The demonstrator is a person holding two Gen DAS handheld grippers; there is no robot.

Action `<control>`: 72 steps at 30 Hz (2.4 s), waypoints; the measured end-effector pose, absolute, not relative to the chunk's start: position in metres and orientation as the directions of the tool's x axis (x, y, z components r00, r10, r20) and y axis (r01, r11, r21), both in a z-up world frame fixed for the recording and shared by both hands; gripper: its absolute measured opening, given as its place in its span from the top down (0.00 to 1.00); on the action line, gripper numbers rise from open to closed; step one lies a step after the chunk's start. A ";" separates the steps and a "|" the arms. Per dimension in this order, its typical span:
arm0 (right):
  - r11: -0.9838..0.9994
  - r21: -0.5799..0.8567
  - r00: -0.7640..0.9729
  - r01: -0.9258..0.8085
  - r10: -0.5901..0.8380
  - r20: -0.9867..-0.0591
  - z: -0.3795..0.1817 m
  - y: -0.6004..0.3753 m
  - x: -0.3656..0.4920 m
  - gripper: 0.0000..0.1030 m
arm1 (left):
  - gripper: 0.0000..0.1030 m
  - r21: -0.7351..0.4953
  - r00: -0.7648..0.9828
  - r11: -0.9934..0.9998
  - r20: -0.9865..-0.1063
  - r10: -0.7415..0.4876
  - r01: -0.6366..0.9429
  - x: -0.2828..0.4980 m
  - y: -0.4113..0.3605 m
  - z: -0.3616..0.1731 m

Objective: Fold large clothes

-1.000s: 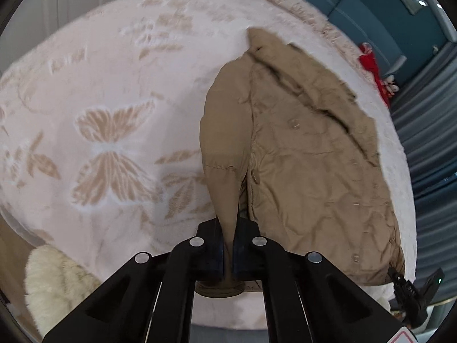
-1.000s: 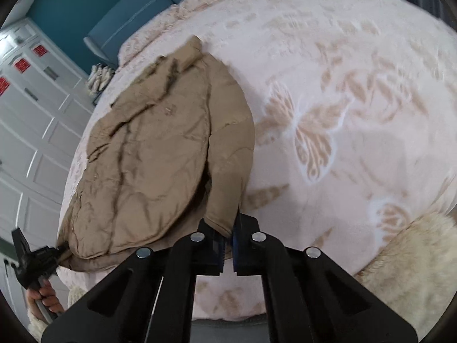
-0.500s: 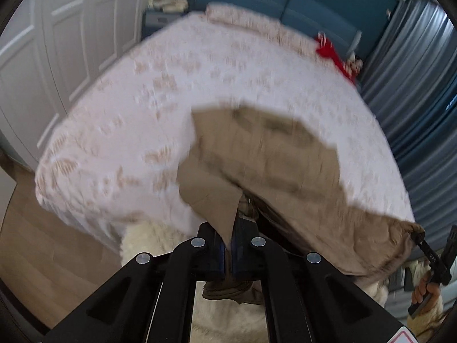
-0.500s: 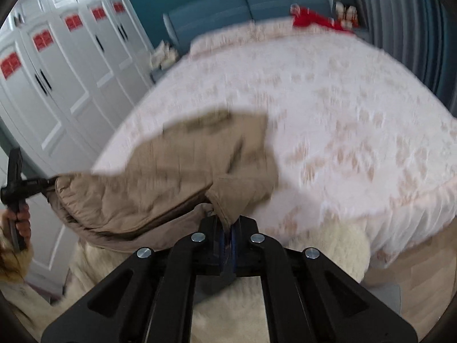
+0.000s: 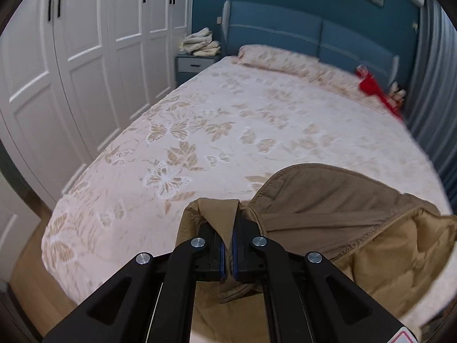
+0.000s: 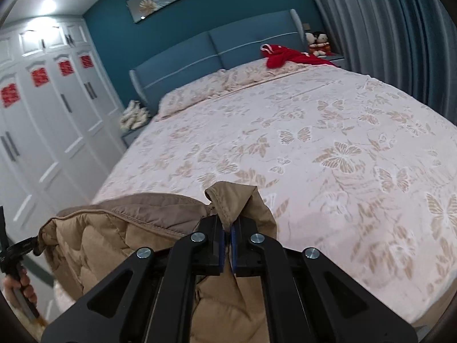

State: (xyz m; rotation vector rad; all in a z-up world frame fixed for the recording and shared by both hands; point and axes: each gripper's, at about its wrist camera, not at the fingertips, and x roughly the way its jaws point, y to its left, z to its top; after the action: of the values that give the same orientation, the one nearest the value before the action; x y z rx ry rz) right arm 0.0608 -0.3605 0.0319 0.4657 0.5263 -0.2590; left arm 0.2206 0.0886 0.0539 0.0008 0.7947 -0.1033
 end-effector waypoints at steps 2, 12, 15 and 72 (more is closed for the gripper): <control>0.859 0.346 0.817 0.378 -0.134 -0.561 0.015 -0.362 0.087 0.99 | 0.98 -0.006 0.681 0.997 -0.730 -0.056 0.075 0.242 0.079 0.035; 0.833 0.303 0.729 0.462 -0.163 -0.665 -0.059 -0.375 0.161 0.99 | 0.97 0.077 0.596 0.996 -0.802 0.039 0.039 0.303 0.060 -0.047; 0.833 0.286 0.711 0.473 -0.169 -0.683 -0.072 -0.375 0.171 0.98 | 0.97 0.093 0.576 0.995 -0.816 0.056 0.035 0.311 0.057 -0.065; 0.947 0.203 0.748 0.249 -0.054 -0.661 -0.060 -0.278 0.125 0.39 | 0.16 0.240 0.799 0.964 -0.599 0.054 0.115 0.275 0.075 0.054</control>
State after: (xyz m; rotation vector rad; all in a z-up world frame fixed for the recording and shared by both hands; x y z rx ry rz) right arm 0.1246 -0.2779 -0.0598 0.2883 0.7087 -0.1682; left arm 0.2749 0.0746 0.0540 0.2720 0.6462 -0.0334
